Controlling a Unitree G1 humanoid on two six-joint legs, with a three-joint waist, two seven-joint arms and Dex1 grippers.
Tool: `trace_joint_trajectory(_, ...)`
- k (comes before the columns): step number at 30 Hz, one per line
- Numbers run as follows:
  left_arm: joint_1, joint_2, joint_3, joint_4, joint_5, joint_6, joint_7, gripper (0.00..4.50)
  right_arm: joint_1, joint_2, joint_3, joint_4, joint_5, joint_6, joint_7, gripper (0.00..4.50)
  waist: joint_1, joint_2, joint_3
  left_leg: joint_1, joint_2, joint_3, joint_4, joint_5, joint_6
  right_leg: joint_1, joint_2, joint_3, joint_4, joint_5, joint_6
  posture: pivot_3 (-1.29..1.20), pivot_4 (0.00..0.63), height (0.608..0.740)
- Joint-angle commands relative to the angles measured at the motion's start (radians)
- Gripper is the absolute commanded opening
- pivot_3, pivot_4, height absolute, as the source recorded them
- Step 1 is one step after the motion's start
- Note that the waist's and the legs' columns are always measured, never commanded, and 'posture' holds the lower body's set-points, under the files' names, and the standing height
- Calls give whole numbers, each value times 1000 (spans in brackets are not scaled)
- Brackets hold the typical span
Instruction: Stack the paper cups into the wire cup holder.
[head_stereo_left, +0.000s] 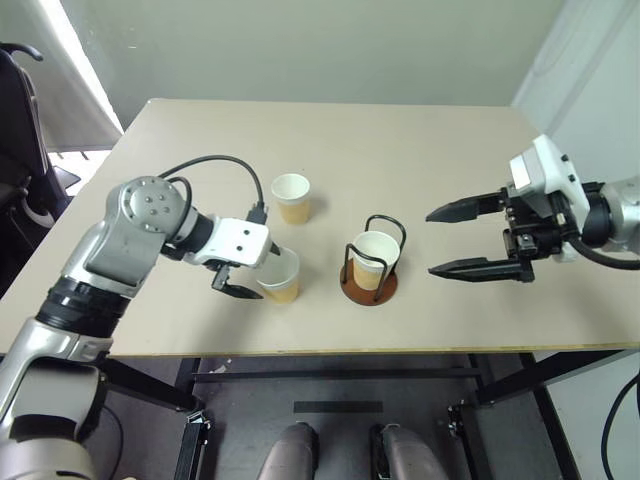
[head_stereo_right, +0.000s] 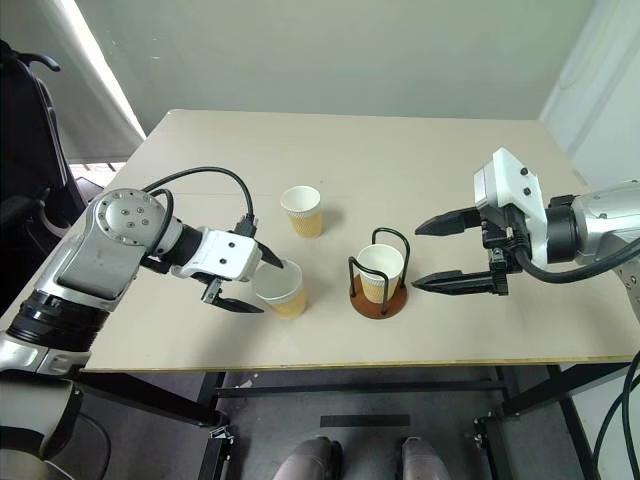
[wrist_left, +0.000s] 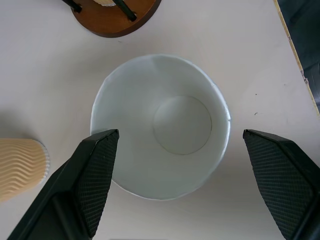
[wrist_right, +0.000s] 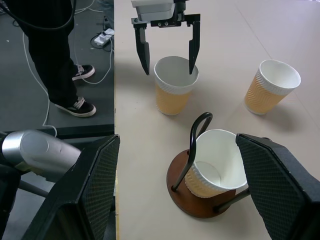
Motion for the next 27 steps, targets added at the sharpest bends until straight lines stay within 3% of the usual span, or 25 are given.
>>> trace_joint_trajectory(1,-11,3,-2,-27,3,-9,-11,3905,-20,-16,-31,-5,4,-10,3,3773,0,0,0,0,0,0,0,0,0,0,0,0,0,0,0,0,150,740)
trace_joint_trajectory(3,-9,2,-6,-28,-5,-3,-18,3363,-17,-12,-31,0,-3,-22,2,3773,0,0,0,0,0,0,0,0,0,0,0,0,0,0,0,0,150,740)
trace_joint_trajectory(11,-31,-2,-7,4,-17,8,-33,473,-17,-6,-11,33,-37,-80,22,3773,0,0,0,0,0,0,0,0,0,0,0,0,0,0,0,0,150,740)
trace_joint_trajectory(13,-38,-1,-5,6,-30,26,-45,27,-20,-5,-5,37,-41,-83,26,3773,0,0,0,0,0,0,0,0,0,0,0,0,0,0,0,0,150,740)
trace_joint_trajectory(27,-166,12,-36,77,-144,108,-54,27,-41,-8,10,74,-60,-87,67,3773,0,0,0,0,0,0,0,0,0,0,0,0,0,0,1,0,150,740)
